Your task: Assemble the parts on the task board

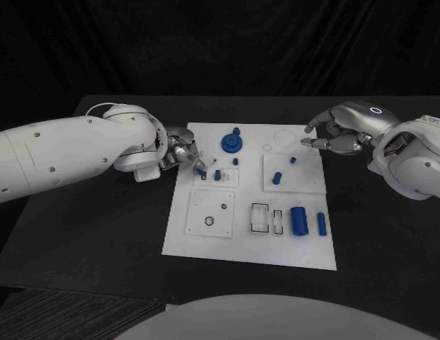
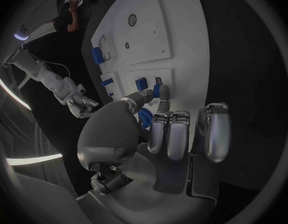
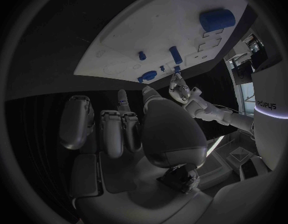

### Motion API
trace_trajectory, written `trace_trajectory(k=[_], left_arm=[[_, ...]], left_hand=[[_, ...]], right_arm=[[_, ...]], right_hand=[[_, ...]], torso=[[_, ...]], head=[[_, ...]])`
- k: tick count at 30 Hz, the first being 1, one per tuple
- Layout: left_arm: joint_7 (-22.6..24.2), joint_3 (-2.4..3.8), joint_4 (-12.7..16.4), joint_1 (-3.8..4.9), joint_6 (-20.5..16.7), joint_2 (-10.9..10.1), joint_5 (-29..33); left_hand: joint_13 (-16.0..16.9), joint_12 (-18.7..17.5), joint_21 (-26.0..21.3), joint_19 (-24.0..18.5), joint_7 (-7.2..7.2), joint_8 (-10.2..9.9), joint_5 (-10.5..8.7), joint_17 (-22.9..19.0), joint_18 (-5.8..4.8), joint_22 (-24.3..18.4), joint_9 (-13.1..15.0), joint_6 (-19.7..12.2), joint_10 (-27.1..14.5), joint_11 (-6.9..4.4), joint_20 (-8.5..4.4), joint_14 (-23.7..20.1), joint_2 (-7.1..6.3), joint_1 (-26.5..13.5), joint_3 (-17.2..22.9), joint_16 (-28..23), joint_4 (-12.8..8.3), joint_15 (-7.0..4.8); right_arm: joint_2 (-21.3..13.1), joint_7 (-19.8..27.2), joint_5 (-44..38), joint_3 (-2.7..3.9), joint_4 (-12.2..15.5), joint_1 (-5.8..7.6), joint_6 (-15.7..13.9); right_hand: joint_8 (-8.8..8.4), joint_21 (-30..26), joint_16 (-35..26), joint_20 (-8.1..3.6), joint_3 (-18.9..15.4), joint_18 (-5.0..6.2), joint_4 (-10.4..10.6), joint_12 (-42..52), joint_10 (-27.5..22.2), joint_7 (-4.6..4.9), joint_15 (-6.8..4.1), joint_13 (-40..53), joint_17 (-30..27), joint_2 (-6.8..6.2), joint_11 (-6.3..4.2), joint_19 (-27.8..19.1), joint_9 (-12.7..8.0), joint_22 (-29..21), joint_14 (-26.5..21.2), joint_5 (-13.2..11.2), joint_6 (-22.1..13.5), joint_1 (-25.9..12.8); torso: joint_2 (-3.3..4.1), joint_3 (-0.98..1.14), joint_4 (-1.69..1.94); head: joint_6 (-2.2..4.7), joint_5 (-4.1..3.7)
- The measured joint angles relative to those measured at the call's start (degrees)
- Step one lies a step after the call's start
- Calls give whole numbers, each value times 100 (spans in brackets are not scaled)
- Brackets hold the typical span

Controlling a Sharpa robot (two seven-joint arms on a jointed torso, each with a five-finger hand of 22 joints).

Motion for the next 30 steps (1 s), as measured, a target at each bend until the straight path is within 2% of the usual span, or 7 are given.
trace_trajectory(k=[30], left_arm=[[-7,0,-13,-40,128,8,0]], left_hand=[[0,0,0,0,-1,0,18,0,0,0,5,-23,0,0,0,0,-9,-9,0,0,0,0]], right_arm=[[4,-2,2,0,-4,-17,11]], right_hand=[[-22,0,0,0,0,0,0,0,0,0,0,-1,0,-30,0,0,-4,-2,0,25,0,29]], torso=[[1,1,1]], head=[[0,11]])
